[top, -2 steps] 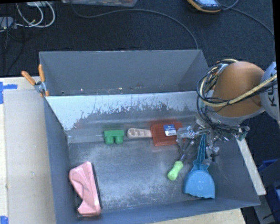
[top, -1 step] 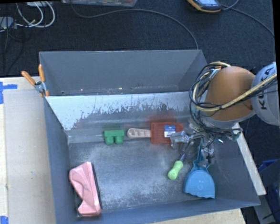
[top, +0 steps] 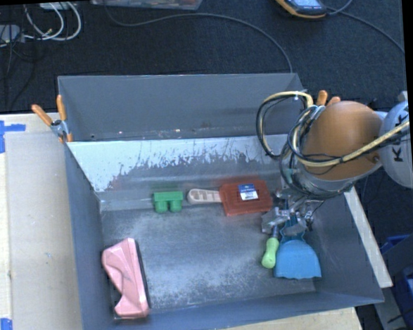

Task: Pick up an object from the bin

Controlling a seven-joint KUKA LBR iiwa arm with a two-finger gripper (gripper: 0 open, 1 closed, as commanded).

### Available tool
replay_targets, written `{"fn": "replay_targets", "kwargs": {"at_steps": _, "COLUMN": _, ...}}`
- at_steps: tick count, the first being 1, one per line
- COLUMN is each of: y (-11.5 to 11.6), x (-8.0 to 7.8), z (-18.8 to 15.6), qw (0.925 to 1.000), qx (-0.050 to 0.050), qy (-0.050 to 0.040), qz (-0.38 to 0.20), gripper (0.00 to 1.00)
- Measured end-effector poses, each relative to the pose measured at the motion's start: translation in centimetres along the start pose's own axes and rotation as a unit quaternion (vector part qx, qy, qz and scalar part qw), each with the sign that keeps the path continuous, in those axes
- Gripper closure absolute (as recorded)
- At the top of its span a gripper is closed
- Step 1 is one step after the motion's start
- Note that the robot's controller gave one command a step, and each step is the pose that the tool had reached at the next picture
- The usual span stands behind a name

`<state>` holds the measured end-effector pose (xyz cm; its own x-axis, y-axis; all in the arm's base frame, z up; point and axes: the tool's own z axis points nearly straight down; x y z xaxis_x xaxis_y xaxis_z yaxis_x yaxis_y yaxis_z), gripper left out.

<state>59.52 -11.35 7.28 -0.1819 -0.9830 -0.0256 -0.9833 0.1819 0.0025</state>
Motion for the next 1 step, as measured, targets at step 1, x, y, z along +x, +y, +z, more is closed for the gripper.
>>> {"fn": "replay_targets", "kwargs": {"at_steps": 1, "y": 0.00, "x": 0.01, "z": 0.00, "qw": 1.0000, "qx": 0.000, "qy": -0.0001, "qz": 0.000, "gripper": 1.00}}
